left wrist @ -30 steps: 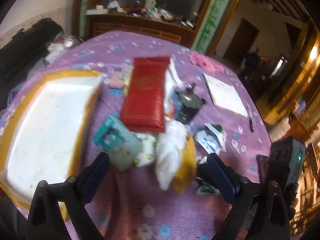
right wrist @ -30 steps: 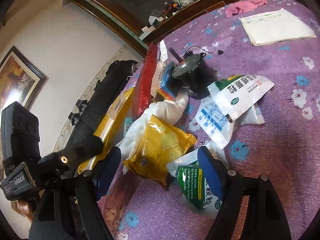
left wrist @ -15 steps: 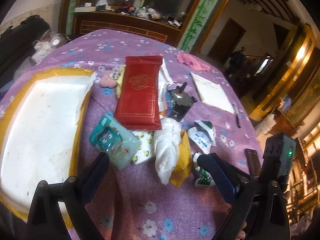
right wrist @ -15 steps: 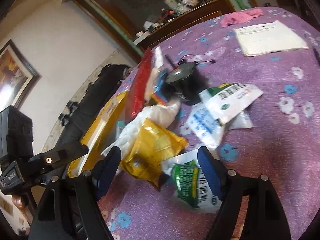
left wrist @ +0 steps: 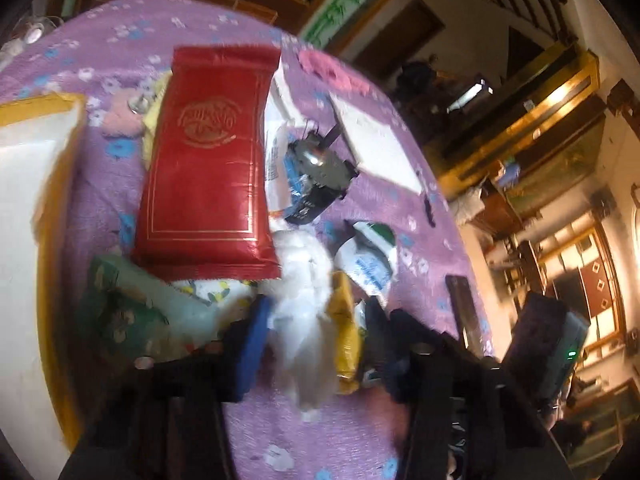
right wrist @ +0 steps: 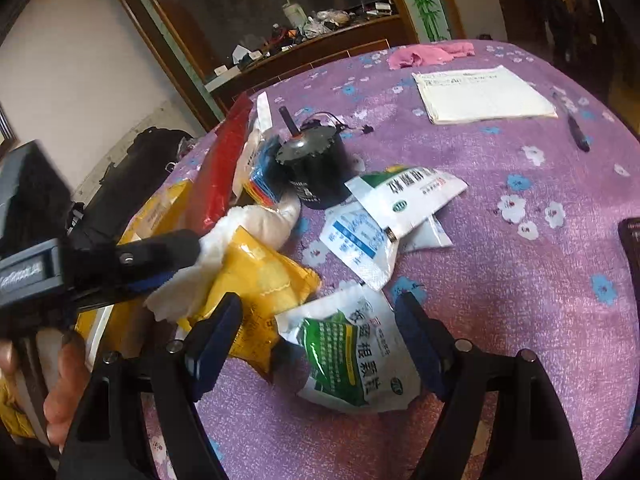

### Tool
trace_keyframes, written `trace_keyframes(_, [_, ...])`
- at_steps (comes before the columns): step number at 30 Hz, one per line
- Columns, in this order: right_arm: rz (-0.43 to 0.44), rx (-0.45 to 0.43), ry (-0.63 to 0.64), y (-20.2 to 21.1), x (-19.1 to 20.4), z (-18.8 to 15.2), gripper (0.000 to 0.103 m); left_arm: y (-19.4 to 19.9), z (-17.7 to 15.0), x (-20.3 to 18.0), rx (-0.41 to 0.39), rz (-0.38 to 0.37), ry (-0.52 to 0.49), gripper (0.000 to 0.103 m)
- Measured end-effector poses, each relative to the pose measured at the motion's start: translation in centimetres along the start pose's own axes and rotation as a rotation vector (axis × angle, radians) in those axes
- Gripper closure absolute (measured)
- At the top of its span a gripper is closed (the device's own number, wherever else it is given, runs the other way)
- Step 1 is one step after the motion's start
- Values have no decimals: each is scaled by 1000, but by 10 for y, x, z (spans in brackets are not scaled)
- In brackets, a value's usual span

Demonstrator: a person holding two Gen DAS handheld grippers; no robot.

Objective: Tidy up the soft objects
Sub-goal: 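Lower the left gripper onto the crumpled white towel and close it, then grasp the yellow snack bag with the right gripper while the left gripper lifts the towel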

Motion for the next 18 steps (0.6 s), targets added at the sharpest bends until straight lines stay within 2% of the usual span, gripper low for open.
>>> trace_keyframes(1, [9, -5, -2, 0, 0, 1, 25, -2, -1, 5, 27, -10, 12, 82])
trace_keyframes(3, [45, -33, 35, 8, 5, 1, 25, -3, 1, 11, 44, -62, 52, 85])
trace_keyframes(4, [42, -56, 68, 14, 10, -1, 25, -3, 1, 12, 48, -58, 49, 87])
trace_keyframes(6, [47, -57, 119, 14, 20, -4, 25, -1, 2, 10, 43, -56, 33, 88])
trace_keyframes(8, [36, -13, 148, 8, 26, -8, 25, 2, 4, 7, 27, -35, 15, 89])
trace_keyframes(10, [52, -9, 137, 6, 32, -7, 25, 3, 3, 5, 22, -10, -7, 89])
trace_keyframes(12, [104, 40, 73, -4, 37, -8, 25, 5, 1, 7, 15, 10, -2, 89])
trace_keyframes(16, [94, 78, 55, -13, 41, -13, 25, 18, -2, 10, -39, 43, 38, 91])
trace_keyframes(18, [88, 87, 75, -17, 45, -16, 32, 26, -4, 11, -59, 64, 45, 91])
Point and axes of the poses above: each gripper's, at about its wrist camera, not at the fingertips, and y roughly against the way its jaws point, x to its left, z to its top, the point moved 8 cm from there along -y, roughly the way its jaws point, and after that the axes turned 12 degrees about -y, right-handed, at the moved point
